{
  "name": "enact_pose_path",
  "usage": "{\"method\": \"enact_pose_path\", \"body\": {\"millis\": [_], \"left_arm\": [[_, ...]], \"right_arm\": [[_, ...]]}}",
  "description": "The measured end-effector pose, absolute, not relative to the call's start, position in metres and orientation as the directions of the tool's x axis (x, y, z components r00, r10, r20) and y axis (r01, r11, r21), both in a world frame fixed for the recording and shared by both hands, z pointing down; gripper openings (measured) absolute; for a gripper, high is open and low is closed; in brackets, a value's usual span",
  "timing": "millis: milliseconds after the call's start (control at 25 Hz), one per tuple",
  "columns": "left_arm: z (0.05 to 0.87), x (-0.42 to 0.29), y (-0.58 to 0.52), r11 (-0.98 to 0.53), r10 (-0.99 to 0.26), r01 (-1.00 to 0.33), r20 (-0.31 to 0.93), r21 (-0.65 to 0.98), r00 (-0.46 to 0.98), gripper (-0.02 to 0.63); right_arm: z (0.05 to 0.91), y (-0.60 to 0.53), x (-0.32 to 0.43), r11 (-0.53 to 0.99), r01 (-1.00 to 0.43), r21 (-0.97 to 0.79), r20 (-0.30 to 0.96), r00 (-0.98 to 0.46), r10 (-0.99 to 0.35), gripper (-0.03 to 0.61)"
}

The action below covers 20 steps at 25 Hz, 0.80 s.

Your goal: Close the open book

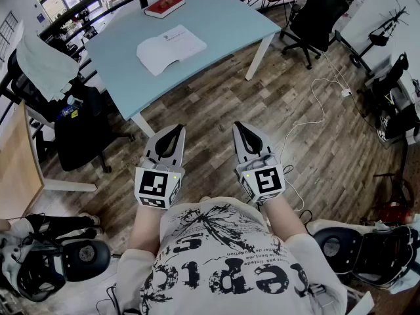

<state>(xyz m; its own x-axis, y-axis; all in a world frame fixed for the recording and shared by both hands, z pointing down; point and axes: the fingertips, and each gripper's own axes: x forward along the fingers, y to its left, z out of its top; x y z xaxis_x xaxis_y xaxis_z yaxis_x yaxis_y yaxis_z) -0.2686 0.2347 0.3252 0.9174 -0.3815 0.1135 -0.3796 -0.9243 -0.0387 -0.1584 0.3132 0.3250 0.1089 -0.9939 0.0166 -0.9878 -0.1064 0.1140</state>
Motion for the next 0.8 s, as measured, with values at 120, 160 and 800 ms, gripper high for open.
{"method": "enact_pose_path", "body": {"millis": [120, 160, 800], "left_arm": [[0.323, -0.267, 0.236, -0.925, -0.379, -0.378, 0.108, -0.034, 0.919, 0.02], [0.323, -0.267, 0.237, -0.925, -0.379, -0.378, 0.107, -0.032, 0.919, 0.02], [0.346, -0.252, 0.222, -0.907, -0.417, -0.42, 0.137, -0.004, 0.899, 0.02]], "right_arm": [[0.322, 0.314, -0.158, -0.101, -0.988, 0.118, 0.015, 0.104, -0.994, 0.008], [0.322, 0.315, -0.158, -0.1, -0.988, 0.117, 0.015, 0.103, -0.995, 0.008], [0.342, 0.294, -0.135, -0.063, -0.995, 0.079, 0.036, 0.066, -0.997, 0.011]]}}
